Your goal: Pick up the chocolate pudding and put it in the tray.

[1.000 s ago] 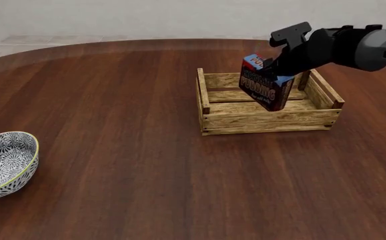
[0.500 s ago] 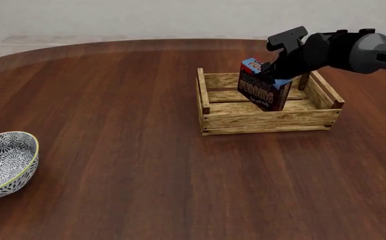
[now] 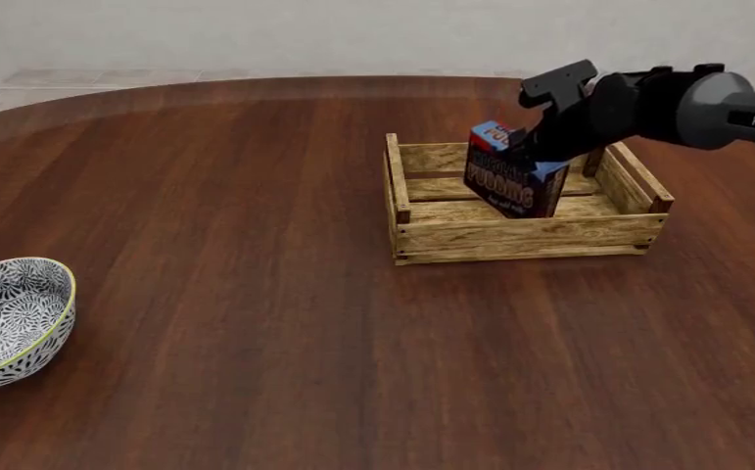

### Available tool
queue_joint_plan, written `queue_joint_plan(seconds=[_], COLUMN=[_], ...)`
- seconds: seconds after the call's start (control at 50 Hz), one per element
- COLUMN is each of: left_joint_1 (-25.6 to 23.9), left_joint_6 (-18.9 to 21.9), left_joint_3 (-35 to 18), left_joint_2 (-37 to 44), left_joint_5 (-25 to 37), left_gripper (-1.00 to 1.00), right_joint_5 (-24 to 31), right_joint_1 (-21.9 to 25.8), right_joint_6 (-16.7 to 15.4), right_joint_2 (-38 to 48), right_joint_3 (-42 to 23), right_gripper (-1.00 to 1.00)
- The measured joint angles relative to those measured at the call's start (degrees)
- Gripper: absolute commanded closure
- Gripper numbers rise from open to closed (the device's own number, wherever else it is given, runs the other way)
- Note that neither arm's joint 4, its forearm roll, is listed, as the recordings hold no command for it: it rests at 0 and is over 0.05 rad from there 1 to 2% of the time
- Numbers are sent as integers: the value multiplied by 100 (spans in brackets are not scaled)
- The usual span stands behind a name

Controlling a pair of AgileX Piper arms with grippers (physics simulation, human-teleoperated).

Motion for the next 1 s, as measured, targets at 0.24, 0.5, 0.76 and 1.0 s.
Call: queue_joint_plan(seconds=[0.24, 0.5, 0.76, 1.0], left_joint_1=[-3, -6, -5, -9], left_joint_6=[-2, -3, -4, 0], left_joint_3=[-119, -64, -63, -290], left_joint_2=[0, 0, 0, 0], left_joint_5=[112, 54, 44, 260], left_gripper=[-100, -100, -100, -100], right_joint_5=[-25, -32, -47, -40], right_joint_1=[14, 21, 23, 23], right_joint_6=[-19, -32, -55, -68], right_joint_2=[62, 109, 150, 153], right_joint_3=[11, 14, 15, 9], right_gripper=[100, 100, 100, 100])
